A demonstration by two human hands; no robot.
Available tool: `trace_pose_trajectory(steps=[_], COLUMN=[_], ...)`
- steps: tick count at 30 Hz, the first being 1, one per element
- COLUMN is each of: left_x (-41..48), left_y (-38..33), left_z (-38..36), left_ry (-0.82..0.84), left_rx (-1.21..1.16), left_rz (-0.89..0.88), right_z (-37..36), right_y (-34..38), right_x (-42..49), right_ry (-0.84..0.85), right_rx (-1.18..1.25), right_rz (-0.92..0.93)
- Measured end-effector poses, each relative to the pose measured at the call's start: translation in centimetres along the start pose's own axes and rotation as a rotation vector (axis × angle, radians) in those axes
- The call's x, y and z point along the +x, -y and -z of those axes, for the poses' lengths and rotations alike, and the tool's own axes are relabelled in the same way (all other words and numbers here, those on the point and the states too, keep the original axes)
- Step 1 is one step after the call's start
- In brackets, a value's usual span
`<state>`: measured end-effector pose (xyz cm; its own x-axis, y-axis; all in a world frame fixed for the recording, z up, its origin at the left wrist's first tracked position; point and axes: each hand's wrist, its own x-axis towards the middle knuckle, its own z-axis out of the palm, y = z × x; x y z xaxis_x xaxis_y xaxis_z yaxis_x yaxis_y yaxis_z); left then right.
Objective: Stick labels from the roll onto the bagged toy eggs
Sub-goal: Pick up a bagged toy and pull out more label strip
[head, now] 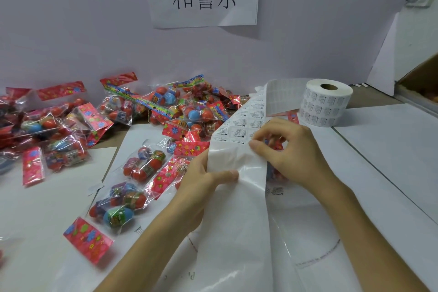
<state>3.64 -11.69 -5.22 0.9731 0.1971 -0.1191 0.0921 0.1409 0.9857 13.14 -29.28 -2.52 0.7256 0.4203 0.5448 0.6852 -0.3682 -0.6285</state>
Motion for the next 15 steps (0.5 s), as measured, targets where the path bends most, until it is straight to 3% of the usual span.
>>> trace_pose_trajectory(steps=[5, 8, 12, 15], left_x=[0.2, 0.0, -0.3, -0.5], left_y=[0.2, 0.6, 0.7, -0.1], left_z=[0.1, -0.3, -0.9, -0.6], left_ry=[0.005, -0.056, -0.202, -0.229], left_rx=[0.046, 0.23, 0.493, 0.476], left_rz=[-0.051, -0.223, -0.522, -0.602], right_z=[0.5, 1.3, 1.3, 0.4], right_y=[-0.3, -0.1, 0.5, 1.4], right_x=[0.1, 0.3, 0.3, 0.0], right_ry=[-0.221, -0.334, -0.23, -0.08], right_rx=[-0.01, 0.07, 0.228, 0.327], right_rz=[-0.055, -0.094, -0.099, -0.084])
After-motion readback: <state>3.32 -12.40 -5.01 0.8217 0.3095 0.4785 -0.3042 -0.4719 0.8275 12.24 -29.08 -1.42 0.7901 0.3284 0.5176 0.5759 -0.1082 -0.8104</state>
